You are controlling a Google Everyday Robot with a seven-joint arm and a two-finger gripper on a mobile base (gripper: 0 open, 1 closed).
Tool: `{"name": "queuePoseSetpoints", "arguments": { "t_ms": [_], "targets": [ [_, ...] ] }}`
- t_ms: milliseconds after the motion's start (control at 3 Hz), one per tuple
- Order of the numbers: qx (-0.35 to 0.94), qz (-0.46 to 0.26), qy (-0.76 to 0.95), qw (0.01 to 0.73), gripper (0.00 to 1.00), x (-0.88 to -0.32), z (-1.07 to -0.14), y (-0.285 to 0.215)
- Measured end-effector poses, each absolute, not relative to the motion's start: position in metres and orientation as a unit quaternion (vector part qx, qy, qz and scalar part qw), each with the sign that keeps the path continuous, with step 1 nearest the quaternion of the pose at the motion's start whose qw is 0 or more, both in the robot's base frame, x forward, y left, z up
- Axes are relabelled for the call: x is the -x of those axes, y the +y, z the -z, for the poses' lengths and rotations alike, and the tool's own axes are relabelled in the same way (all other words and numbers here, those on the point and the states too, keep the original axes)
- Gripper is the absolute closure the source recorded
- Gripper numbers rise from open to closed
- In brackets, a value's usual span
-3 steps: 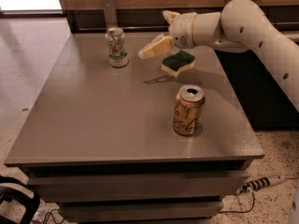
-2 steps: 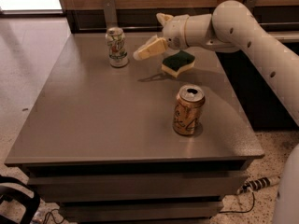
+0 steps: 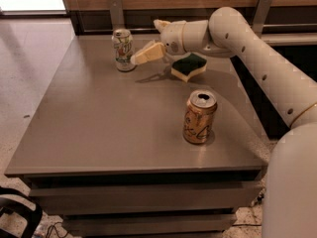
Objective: Knock 7up can over
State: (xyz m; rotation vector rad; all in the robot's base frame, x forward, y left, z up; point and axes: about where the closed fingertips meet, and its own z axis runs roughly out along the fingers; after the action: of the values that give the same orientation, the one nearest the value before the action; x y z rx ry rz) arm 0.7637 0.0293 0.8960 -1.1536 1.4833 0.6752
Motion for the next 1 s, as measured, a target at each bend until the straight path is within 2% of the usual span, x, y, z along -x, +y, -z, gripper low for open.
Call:
{"name": "queuePoseSetpoints", "arguments": {
  "t_ms": [1000],
  "targets": [
    [0.473,-0.320,0.619,0.539,0.00,-0.763,-0.884,0.070]
  ]
}}
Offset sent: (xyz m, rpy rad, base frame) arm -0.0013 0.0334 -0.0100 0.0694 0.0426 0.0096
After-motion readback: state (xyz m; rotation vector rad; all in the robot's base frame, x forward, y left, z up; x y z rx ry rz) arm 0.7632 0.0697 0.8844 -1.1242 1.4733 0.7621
